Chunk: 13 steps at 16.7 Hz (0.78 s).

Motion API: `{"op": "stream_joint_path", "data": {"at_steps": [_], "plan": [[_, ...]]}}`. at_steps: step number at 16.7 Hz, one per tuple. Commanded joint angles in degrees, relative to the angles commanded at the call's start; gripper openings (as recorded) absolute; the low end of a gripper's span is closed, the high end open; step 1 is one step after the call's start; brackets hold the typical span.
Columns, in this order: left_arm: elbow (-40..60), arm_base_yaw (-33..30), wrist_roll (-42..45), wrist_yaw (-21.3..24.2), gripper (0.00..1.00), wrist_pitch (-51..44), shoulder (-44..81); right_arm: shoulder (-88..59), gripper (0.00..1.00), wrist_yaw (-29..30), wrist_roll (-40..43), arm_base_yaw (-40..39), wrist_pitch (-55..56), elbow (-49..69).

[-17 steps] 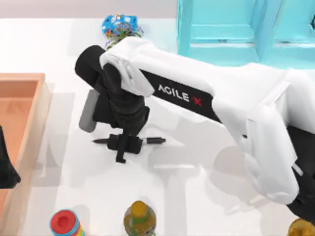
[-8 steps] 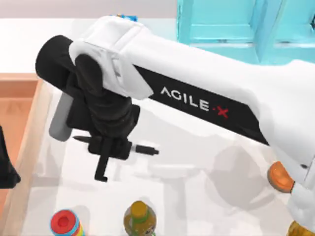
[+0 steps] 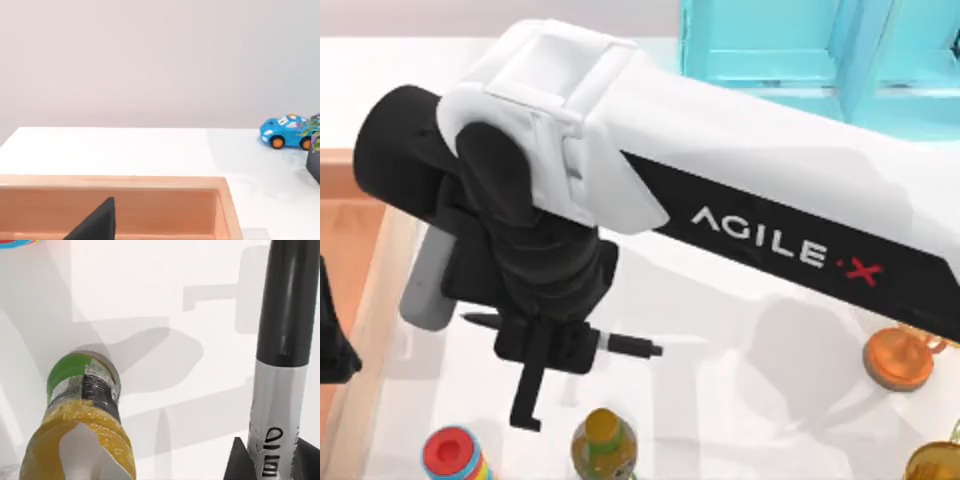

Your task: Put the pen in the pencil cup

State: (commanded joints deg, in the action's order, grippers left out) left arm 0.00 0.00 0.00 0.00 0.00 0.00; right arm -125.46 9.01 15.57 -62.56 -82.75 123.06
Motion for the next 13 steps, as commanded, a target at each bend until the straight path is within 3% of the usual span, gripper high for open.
{"op": "stream_joint_path", "data": {"at_steps": [3,6,9,13], "plan": [[0.0,0.0,0.0,0.0,1.0,0.0,0.0,0.1,0.0,-0.63,0.05,0.65,0.64,0.06],[0.0,0.0,0.0,0.0,1.0,0.0,0.0,1.5,0.0,-5.1,0.73,4.71,5.34,-1.79],[0.0,0.0,0.0,0.0,1.0,0.0,0.0,3.53,0.0,-13.5,1.54,12.78,13.69,-5.85],[0.0,0.0,0.0,0.0,1.0,0.0,0.0,6.27,0.0,-29.11,2.57,28.36,28.98,-14.41]]}}
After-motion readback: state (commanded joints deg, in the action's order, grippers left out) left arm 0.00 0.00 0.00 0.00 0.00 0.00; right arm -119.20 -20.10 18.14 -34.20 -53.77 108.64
